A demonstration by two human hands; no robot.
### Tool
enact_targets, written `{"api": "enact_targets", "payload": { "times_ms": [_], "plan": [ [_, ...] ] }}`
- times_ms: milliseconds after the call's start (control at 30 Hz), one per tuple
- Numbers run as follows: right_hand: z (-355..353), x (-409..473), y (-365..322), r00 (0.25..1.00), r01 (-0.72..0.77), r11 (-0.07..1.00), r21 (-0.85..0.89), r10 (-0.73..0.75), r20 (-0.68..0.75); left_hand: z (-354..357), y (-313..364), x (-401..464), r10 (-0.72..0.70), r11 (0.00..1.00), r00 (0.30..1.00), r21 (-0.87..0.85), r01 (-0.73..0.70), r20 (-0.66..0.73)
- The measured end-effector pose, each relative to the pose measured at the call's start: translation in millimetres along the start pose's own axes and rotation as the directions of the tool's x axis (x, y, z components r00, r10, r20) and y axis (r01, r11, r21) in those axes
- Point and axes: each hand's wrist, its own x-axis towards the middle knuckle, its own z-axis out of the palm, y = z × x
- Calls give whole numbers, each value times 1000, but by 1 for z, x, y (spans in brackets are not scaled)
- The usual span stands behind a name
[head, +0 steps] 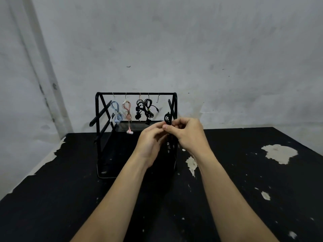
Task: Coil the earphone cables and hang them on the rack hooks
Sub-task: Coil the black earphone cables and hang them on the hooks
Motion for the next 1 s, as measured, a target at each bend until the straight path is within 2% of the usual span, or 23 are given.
{"api": "enact_targets", "payload": {
  "times_ms": [67, 200, 267, 367, 433, 567, 700, 800, 1000],
  "plan": [
    [-1, -1, 0, 1000, -7, 1000, 8, 7, 6, 2, 3, -2, 28, 1000, 999, 6, -28, 17],
    [-3, -2, 3, 999, 18, 1000, -10, -18, 43, 1, 5, 2, 131, 974, 991, 186, -127, -8],
    [-3, -3, 2, 996, 38, 999, -9, -37, 81, 3, 7, 3, 147, 966, 988, 218, -135, -38],
    [-5, -2, 2, 988, -9, 989, 149, -14, 151, 2, 10, 5, 171, 954, 983, 259, -149, -63],
    [-8, -1, 0, 990, -24, 974, 225, -8, 141, 1, 12, 5, 207, 921, 977, 346, -179, -47],
    [-5, 3, -2, 994, 54, 979, 197, -71, 79, 5, 16, 2, 236, 903, 971, 378, -203, -42],
    [-2, 5, -1, 999, 42, 984, 170, -47, 25, 5, 17, 4, 290, 837, 957, 493, -238, -30],
    [-1, 7, -1, 990, 44, 995, 91, -56, 128, 4, 15, 6, 289, 789, 957, 567, -235, -5],
    [-11, 17, 1, 924, -13, 999, -32, 24, 381, 6, 9, 0, 143, 872, 989, 468, -147, 45]
  ]
}}
